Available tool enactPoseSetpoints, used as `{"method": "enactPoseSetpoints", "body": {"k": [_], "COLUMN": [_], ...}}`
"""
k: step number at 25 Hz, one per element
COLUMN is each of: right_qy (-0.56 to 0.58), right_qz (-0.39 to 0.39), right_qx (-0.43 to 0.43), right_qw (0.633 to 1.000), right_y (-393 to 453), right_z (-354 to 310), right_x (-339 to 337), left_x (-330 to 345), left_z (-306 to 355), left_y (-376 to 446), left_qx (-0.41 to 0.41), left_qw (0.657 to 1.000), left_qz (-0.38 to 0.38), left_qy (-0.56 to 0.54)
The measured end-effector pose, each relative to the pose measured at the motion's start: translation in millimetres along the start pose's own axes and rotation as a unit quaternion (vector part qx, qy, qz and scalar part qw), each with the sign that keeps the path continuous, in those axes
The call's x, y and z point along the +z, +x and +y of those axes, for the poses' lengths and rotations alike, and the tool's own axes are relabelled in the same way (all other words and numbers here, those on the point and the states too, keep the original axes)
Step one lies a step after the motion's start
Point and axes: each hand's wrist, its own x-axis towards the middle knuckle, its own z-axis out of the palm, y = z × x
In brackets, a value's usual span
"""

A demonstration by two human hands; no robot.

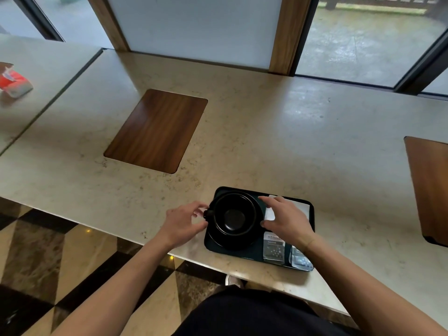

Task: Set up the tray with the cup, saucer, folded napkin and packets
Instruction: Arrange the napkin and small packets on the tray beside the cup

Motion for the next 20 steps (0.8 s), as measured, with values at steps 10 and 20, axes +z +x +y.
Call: {"method": "enactPoseSetpoints", "body": {"k": [10,20], "right_qy": [0.029,0.061], "right_qz": [-0.046,-0.048], "right_qx": [-0.023,-0.007], "right_qw": [0.998,0.997], "right_y": [3,2], "right_z": [-1,-1], "right_x": [8,11], "left_x": [4,3], "left_z": [-3,-2], "left_y": [10,18], "left_qx": [-0.01,0.006], "left_qw": [1.0,0.999], "left_qz": [0.008,0.031], "left_qy": [-0.022,-0.039]}}
